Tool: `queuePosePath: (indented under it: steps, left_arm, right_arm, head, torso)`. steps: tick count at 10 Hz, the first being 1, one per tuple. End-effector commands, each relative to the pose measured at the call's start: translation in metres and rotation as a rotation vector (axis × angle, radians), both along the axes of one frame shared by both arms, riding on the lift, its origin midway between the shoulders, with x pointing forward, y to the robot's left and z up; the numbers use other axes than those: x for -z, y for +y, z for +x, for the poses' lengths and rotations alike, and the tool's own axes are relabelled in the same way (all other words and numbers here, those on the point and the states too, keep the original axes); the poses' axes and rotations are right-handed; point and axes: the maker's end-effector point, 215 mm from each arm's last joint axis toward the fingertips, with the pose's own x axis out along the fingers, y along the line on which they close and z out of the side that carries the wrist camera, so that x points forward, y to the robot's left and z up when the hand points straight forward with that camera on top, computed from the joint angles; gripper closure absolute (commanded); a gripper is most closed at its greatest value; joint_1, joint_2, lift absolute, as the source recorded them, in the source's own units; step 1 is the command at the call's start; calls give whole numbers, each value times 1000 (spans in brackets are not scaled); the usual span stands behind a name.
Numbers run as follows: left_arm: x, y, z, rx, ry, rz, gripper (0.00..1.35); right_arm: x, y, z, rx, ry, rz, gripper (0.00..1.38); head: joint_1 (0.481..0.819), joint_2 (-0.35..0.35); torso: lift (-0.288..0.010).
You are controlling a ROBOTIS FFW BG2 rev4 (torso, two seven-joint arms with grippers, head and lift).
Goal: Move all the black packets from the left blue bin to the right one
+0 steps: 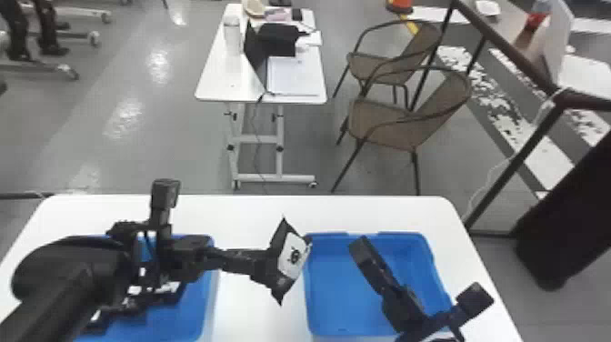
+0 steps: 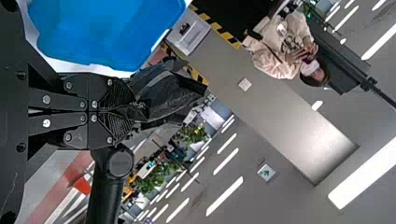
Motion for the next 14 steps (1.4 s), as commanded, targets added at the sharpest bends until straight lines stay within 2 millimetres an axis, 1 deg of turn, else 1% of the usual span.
queuePosePath:
  steps: [1, 2, 3, 4, 5, 7, 8, 9, 10, 11, 14]
  left_arm:
    - [-5, -13, -8, 27, -12, -29, 1214]
    - [-8, -19, -10, 19, -24, -60, 1214]
    - [-6, -24, -13, 32, -22, -53, 1214]
    - [-11, -25, -10, 34, -32, -62, 1214]
    - [-16, -24, -6, 32, -40, -69, 1214]
    - [-17, -29, -10, 34, -20, -93, 1214]
    - [-11, -29, -14, 39, -4, -85, 1214]
    - [-7, -28, -15, 35, 9, -81, 1214]
    - [-7, -28, -14, 33, 13, -83, 1214]
    - [-7, -29, -14, 34, 13, -82, 1214]
    - [-5, -30, -11, 34, 20, -78, 1214]
  right_arm:
    - [7, -10, 0, 10, 5, 11, 403]
    - [11, -15, 2, 11, 4, 15, 406]
    - [13, -13, 4, 6, 8, 15, 407]
    - [12, -10, 5, -2, 7, 11, 407]
    - [7, -4, 9, -13, -4, 11, 407]
    - [-6, 8, 16, -39, -32, 11, 409]
    - [-13, 9, 17, -42, -48, 16, 412]
    - [-22, 15, 16, -53, -67, 24, 412]
    - [-32, 27, 14, -84, -84, 37, 412]
    - [-37, 40, 12, -117, -92, 42, 410]
    - [-39, 79, 0, -226, -93, 40, 417]
  head:
    - [695, -143]
    - [695, -166]
    - [695, -182]
    - [695, -189]
    - [695, -194]
    - [695, -183]
    - [695, -176]
    - [695, -174]
    - [695, -170]
    - [695, -160]
    - [695, -116]
  torso:
    - [0]
    - [0]
    - [0]
    - [0]
    - [0]
    - [0]
    - [0]
    - [0]
    - [0]
    - [0]
    - [0]
